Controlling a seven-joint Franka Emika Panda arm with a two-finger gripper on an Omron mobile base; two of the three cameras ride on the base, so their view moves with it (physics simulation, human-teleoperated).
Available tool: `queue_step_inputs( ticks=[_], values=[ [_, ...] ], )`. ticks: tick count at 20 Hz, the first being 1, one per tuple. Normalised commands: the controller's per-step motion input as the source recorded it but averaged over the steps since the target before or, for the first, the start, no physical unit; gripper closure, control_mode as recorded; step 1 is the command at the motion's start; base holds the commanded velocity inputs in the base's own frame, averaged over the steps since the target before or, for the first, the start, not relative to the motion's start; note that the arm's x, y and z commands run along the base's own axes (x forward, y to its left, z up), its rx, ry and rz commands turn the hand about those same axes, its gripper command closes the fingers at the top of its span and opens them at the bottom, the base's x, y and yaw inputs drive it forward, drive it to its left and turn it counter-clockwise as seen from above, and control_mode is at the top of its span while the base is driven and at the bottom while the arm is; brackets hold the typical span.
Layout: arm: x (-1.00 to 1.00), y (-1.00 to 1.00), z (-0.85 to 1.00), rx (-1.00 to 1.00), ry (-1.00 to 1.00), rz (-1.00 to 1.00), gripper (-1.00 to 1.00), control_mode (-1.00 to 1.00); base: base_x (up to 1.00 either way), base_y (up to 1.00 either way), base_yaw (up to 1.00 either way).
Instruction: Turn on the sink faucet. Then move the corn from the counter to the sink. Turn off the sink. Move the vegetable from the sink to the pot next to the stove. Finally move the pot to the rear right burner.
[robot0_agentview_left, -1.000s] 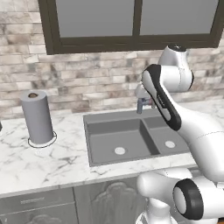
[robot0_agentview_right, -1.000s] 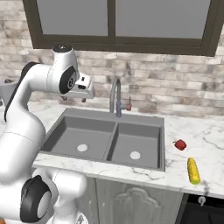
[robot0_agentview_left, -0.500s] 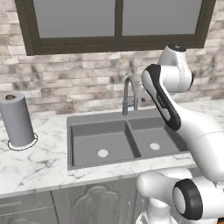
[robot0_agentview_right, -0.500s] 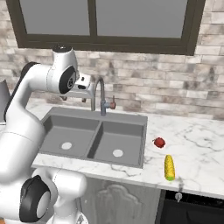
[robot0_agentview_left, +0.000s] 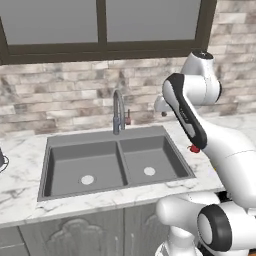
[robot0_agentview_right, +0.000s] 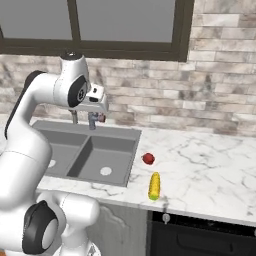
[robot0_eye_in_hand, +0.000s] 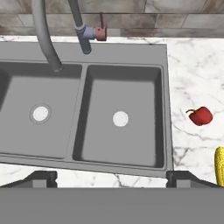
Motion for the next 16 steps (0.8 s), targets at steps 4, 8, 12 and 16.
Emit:
queue_step_inputs(
  ticks=[4, 8, 12, 16],
  values=[
    [0.00, 0.00, 0.00, 0.00, 0.00, 0.00, -1.00, 1.00, 0.36, -0.31, -0.01],
    [0.00, 0.00, 0.00, 0.00, 0.00, 0.00, -1.00, 1.00, 0.51, -0.11, 0.00],
    [0.00, 0.00, 0.00, 0.00, 0.00, 0.00, -1.00, 1.00, 0.56, -0.10, 0.00],
    [0.00, 0.00, 0.00, 0.00, 0.00, 0.00, -1.00, 1.00, 0.23, -0.04, 0.01]
  ],
)
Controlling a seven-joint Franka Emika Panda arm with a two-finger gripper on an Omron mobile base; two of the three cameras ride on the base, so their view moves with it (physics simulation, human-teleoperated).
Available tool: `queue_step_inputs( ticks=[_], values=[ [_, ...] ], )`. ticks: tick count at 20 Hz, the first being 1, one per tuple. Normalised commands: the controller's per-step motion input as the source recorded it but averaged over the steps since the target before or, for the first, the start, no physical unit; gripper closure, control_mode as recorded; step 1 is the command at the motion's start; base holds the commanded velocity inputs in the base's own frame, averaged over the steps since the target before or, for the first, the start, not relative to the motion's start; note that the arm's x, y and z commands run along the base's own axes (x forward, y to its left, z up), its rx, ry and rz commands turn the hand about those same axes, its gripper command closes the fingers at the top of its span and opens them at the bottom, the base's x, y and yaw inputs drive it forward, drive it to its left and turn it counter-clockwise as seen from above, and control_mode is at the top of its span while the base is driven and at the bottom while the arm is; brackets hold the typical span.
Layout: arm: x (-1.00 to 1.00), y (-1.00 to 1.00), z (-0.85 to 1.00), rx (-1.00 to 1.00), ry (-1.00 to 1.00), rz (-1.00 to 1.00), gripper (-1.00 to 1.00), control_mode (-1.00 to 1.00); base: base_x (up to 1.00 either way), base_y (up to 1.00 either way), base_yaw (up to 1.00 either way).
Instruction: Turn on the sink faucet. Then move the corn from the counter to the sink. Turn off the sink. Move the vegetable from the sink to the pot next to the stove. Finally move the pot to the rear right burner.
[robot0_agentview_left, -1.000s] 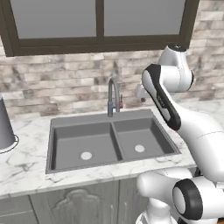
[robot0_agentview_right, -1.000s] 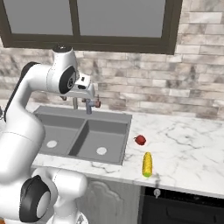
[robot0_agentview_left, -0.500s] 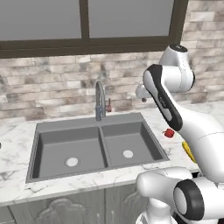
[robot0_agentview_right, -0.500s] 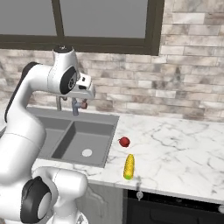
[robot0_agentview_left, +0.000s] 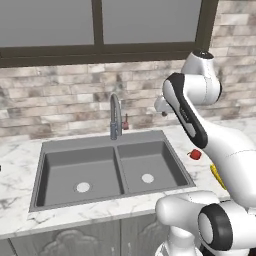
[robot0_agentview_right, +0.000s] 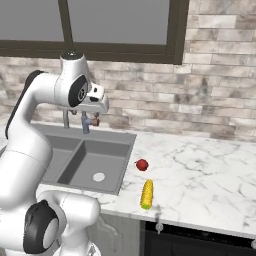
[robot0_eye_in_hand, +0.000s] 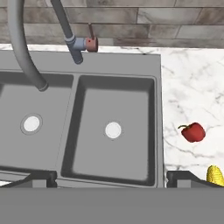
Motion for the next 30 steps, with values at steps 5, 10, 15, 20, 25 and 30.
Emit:
queue_step_inputs(
  ticks=[5, 10, 15, 20, 25, 30],
  values=[
    [0.00, 0.00, -0.30, -0.03, 0.00, 0.00, -1.00, -1.00, 0.00, 0.00, 0.00],
    [0.02, -0.18, -0.41, 0.01, -0.03, 0.02, -1.00, -1.00, 0.00, 0.00, 0.00],
    [0.03, -0.14, -0.24, 0.20, -0.23, 0.26, -1.00, -1.00, 0.00, 0.00, 0.00],
    [0.19, 0.05, -0.31, 0.17, -0.19, 0.42, -1.00, -1.00, 0.00, 0.00, 0.00],
    [0.47, -0.14, -0.07, 0.20, -0.18, 0.43, -1.00, -1.00, 0.00, 0.00, 0.00],
    [0.62, 0.00, -0.06, 0.08, -0.11, 0.45, -1.00, -1.00, 0.00, 0.00, 0.00]
  ],
)
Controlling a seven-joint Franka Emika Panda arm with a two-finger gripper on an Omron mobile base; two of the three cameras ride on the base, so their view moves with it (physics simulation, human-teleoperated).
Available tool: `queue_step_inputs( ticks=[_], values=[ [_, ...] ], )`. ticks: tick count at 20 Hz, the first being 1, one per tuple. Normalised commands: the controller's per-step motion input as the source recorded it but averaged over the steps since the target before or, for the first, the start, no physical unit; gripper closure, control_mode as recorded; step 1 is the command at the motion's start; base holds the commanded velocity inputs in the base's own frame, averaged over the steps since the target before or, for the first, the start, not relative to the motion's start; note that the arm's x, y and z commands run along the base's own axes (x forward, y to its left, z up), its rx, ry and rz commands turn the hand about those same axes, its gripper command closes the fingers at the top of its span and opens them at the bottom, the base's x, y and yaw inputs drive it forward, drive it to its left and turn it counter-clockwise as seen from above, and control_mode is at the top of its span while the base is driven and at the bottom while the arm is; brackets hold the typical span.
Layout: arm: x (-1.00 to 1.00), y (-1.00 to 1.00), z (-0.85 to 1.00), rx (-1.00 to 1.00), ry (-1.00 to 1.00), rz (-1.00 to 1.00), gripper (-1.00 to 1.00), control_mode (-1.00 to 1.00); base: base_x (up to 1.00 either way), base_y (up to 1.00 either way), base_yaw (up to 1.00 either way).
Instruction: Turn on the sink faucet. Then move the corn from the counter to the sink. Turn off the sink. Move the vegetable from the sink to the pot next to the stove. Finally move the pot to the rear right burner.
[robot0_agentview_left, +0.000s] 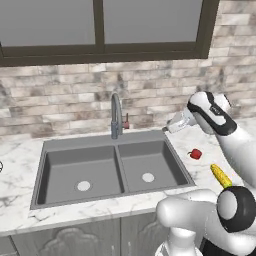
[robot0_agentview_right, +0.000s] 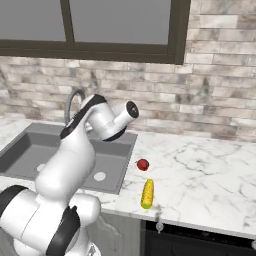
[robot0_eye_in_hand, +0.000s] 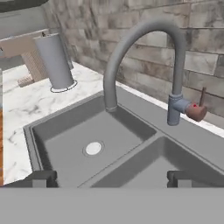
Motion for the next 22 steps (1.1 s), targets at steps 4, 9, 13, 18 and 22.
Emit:
queue_step_inputs(
  ticks=[4, 9, 13, 18, 22],
  values=[
    [0.64, 0.08, -0.15, 0.14, -0.08, 0.47, -1.00, -1.00, 0.00, 0.00, 0.00],
    [0.22, -0.01, -0.07, 0.01, -0.01, 0.08, -1.00, -1.00, 0.00, 0.00, 0.00],
    [0.33, 0.03, -0.17, 0.00, -0.13, 0.03, -1.00, -1.00, 0.00, 0.00, 0.00],
    [0.03, 0.11, -0.12, -0.01, -0.07, 0.05, -1.00, -1.00, 0.00, 0.00, 0.00],
    [0.14, 0.45, -0.03, 0.00, 0.00, 0.00, -1.00, -1.00, 0.00, 0.00, 0.00]
  ],
)
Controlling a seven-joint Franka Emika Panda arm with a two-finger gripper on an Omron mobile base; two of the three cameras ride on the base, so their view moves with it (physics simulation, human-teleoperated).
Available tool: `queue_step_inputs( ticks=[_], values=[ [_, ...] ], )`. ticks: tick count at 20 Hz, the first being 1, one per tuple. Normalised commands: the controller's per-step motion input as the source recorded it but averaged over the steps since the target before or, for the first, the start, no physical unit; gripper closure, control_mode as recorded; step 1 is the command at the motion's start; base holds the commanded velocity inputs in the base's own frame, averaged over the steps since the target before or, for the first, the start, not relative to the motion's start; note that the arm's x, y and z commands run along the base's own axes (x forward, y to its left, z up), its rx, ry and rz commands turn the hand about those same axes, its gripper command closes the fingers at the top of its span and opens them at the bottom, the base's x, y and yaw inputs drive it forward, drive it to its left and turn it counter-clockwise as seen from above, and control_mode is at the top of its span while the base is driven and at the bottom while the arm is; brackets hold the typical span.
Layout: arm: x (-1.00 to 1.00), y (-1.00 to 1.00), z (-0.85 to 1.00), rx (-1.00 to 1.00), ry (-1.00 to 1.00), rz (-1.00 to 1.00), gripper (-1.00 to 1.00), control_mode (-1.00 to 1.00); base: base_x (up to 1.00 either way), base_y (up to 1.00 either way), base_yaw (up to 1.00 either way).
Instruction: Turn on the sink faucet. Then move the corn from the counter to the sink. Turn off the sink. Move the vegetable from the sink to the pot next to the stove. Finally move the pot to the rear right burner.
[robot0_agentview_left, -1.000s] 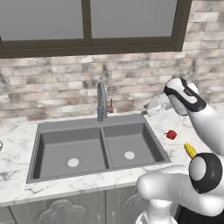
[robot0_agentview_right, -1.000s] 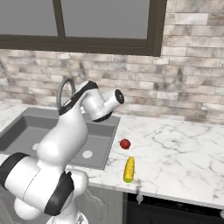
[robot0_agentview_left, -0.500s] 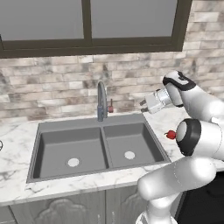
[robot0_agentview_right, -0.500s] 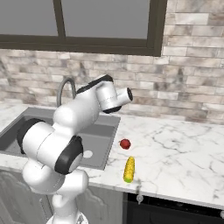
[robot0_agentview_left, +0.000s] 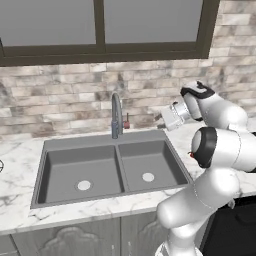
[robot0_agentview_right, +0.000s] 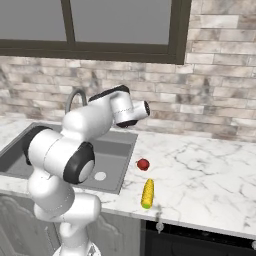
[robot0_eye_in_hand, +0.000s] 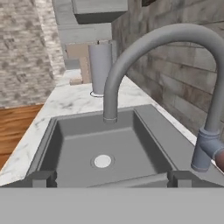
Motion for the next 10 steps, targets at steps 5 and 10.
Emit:
queue_step_inputs(
  ticks=[5, 10],
  values=[
    [0.24, 0.26, -0.01, 0.00, -0.01, 0.00, -1.00, -1.00, 0.00, 0.00, 0.00],
    [0.31, 0.10, -0.08, 0.01, -0.08, 0.00, -1.00, -1.00, 0.00, 0.00, 0.00]
  ],
)
